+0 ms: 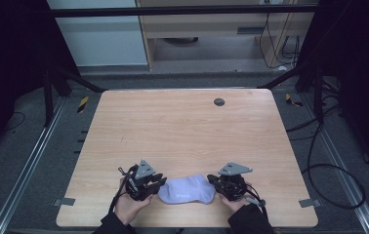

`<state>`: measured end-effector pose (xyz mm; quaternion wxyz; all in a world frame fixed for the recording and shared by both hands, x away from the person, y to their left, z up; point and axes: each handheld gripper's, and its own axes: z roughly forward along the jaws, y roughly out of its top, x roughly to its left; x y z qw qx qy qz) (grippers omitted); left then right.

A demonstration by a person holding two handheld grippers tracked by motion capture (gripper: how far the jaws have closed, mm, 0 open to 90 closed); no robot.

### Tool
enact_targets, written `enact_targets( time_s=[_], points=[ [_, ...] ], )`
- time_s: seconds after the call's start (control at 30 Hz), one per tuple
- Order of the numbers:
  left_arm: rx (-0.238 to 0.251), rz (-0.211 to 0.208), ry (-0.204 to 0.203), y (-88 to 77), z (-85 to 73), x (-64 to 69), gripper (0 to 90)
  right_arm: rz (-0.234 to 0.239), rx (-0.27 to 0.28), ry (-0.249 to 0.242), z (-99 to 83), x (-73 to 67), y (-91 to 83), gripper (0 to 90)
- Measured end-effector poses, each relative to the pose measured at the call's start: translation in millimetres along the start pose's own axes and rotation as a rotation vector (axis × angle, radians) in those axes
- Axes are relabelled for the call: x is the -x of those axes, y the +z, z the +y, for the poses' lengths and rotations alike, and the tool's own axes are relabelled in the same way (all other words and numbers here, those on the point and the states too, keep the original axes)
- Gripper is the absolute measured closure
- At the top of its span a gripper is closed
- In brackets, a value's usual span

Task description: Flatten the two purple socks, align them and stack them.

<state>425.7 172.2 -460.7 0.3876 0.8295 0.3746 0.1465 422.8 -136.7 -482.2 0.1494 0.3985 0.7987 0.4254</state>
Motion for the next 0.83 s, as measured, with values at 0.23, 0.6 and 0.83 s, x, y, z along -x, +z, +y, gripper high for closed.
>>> enact_targets(
  time_s=[0.23, 0.6, 0.83],
  points=[
    [0.022, 0.063, -0.036, -9.6, -5.9, -25.7, 65.7, -0.075, 0.048, 0.046, -1.5, 26.5, -12.3, 77.1],
    [0.010, 0.165, -0.078, -14.7, -21.6, -67.2, 42.4, -0.203, 0.050, 0.108, -14.1, 66.6, -22.3, 44.5],
    [0.021, 0.195, -0.124, -17.8, -28.3, -85.6, 33.3, -0.248, 0.045, 0.124, -19.1, 80.5, -26.8, 31.1]
  ],
)
